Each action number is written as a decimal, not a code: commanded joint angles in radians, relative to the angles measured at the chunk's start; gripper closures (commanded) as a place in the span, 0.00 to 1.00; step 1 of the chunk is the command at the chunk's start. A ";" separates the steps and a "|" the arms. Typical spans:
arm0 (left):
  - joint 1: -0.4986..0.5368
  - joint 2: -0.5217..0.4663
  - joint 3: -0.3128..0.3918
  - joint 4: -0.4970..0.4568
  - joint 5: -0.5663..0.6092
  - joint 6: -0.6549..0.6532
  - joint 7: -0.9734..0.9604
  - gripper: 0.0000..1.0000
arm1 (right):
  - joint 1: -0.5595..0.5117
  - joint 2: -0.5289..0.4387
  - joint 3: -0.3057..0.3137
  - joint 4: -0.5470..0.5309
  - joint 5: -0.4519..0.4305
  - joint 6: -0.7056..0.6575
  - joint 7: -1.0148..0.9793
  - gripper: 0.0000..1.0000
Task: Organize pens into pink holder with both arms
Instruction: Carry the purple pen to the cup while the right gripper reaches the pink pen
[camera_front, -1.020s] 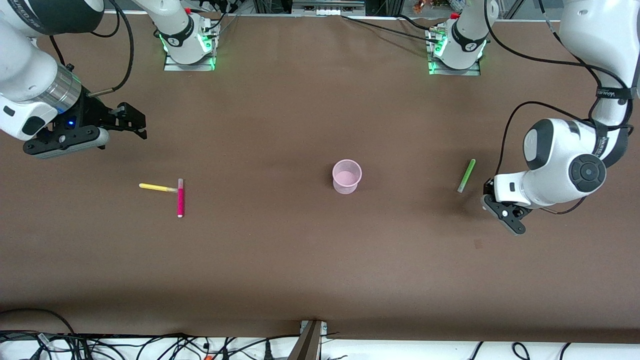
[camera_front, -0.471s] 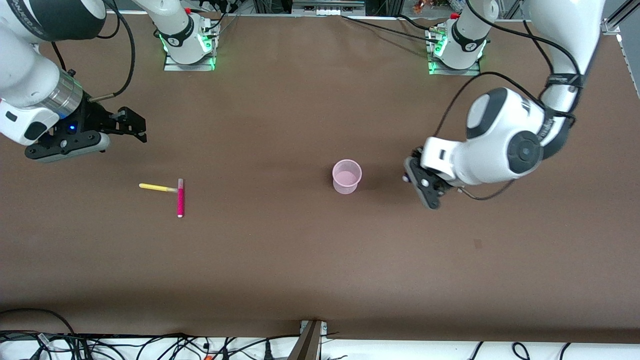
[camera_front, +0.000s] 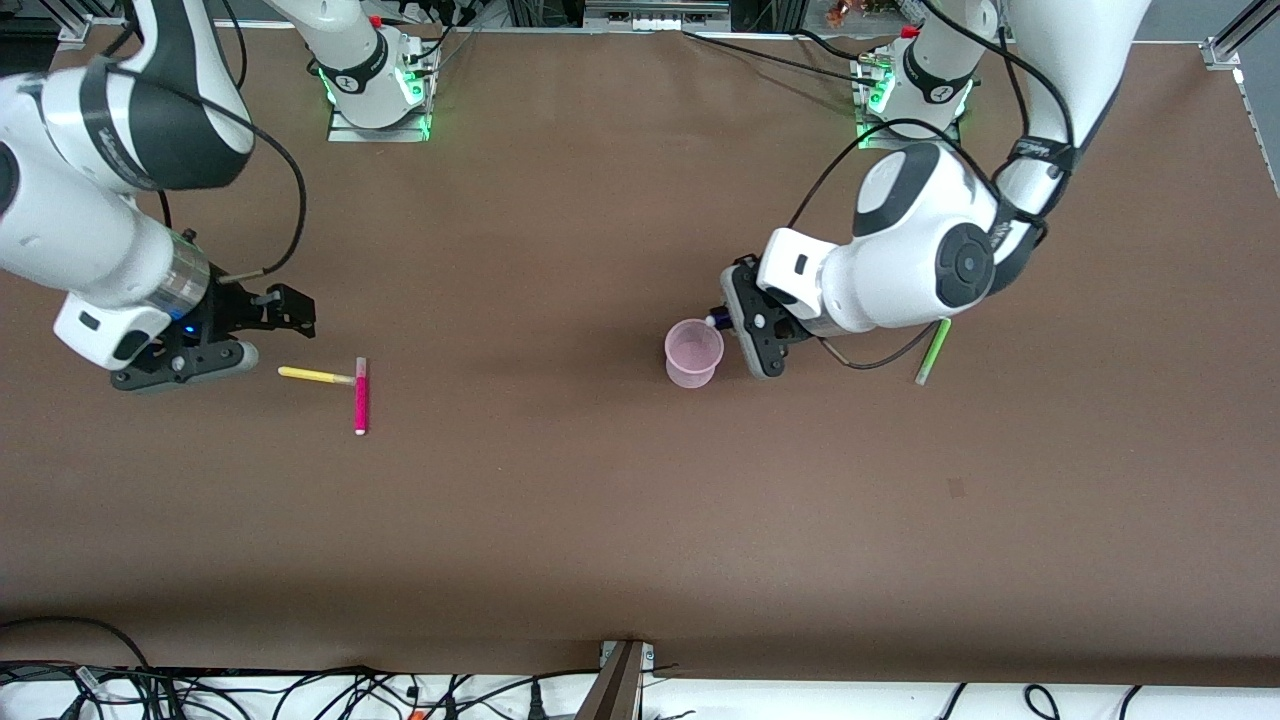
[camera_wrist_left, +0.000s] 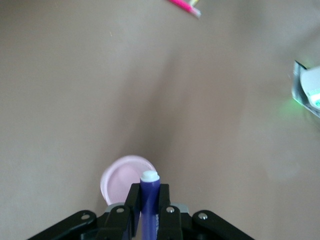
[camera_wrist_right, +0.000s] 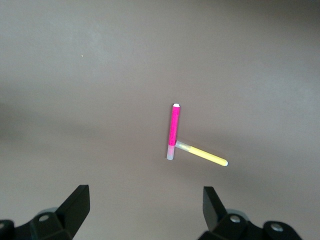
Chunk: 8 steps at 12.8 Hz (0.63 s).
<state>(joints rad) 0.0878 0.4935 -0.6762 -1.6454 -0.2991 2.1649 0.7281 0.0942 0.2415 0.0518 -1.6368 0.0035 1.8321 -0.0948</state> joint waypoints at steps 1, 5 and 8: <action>0.009 0.002 -0.016 -0.095 -0.056 0.206 0.074 1.00 | -0.002 0.045 0.005 0.015 -0.011 -0.002 -0.005 0.00; 0.021 0.008 -0.120 -0.303 -0.179 0.575 0.143 1.00 | -0.008 0.174 0.005 0.017 -0.016 0.079 -0.013 0.00; 0.017 0.078 -0.120 -0.295 -0.183 0.668 0.208 1.00 | -0.013 0.240 0.005 0.015 -0.014 0.148 -0.013 0.01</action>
<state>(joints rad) 0.0862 0.5295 -0.7796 -1.9447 -0.4540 2.7659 0.8706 0.0913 0.4510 0.0505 -1.6387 0.0018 1.9561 -0.0949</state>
